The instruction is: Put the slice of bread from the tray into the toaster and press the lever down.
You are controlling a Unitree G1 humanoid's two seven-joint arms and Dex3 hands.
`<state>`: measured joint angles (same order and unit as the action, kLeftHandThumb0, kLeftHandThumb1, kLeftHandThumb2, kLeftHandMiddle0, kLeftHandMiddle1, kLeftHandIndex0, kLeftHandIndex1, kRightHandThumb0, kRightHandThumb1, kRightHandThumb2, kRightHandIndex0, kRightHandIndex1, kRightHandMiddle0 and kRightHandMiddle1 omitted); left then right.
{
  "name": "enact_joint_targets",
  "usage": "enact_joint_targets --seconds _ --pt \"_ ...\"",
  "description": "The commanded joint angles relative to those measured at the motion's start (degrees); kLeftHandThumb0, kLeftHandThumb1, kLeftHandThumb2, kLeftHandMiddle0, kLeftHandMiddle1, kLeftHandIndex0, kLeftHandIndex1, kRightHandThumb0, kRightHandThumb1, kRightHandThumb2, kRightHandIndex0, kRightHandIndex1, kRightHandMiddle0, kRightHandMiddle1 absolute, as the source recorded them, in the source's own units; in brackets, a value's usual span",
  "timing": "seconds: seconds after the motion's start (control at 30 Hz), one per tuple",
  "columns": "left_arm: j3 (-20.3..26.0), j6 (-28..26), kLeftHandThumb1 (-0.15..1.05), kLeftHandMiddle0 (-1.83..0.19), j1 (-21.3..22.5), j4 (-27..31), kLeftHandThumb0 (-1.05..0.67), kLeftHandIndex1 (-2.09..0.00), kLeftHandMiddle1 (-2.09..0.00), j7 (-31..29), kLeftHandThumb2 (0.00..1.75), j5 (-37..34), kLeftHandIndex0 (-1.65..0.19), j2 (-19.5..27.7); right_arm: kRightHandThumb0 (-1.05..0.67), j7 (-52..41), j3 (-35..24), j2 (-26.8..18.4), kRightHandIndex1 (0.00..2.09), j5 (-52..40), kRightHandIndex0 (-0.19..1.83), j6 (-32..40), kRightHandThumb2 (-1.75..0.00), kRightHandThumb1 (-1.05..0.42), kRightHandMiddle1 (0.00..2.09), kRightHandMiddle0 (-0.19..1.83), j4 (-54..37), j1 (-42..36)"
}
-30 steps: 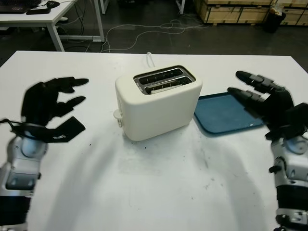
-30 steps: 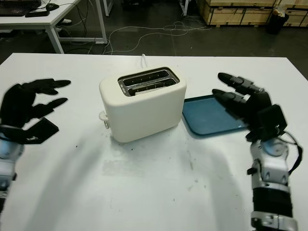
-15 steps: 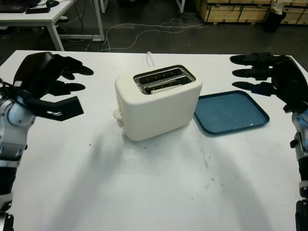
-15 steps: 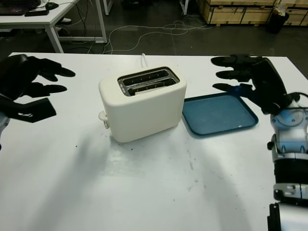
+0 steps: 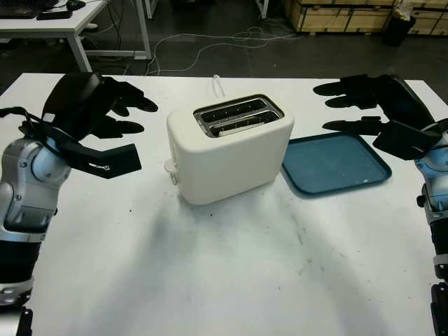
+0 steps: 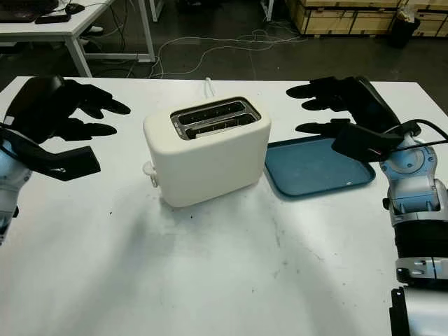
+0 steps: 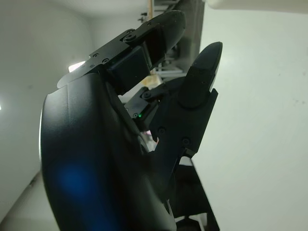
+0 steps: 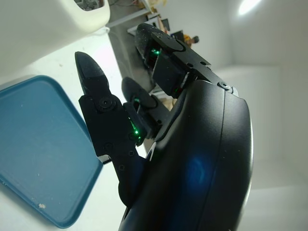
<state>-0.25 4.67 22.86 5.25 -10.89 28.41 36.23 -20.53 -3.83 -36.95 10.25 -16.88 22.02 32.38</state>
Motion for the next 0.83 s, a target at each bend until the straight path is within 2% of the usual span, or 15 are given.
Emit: enact_joint_targets --seconds 0.0,0.33,0.8 --pt "0.5 -0.7 0.75 -0.97 -0.8 0.8 -0.51 -0.03 -0.72 1.1 0.0 0.8 -1.14 -0.3 -0.21 0.5 0.1 0.5 0.0 -0.4 0.91 1.1 0.0 -0.72 0.0 0.81 -1.0 -0.5" --pt "0.6 -2.8 0.77 -0.89 -0.8 1.8 -0.53 -0.01 -0.75 0.9 0.01 1.7 -1.11 -0.1 -0.11 0.0 0.0 0.6 0.0 -1.1 0.89 2.5 0.0 -0.74 0.0 0.8 -2.8 -1.7" --pt "0.4 -4.5 0.88 -0.94 -0.5 2.7 -0.62 -0.01 -0.63 1.2 0.02 2.7 -1.11 -0.7 -0.2 0.3 -0.6 0.7 0.0 -2.0 0.89 3.7 0.0 -0.76 0.0 0.8 -3.5 -2.2"
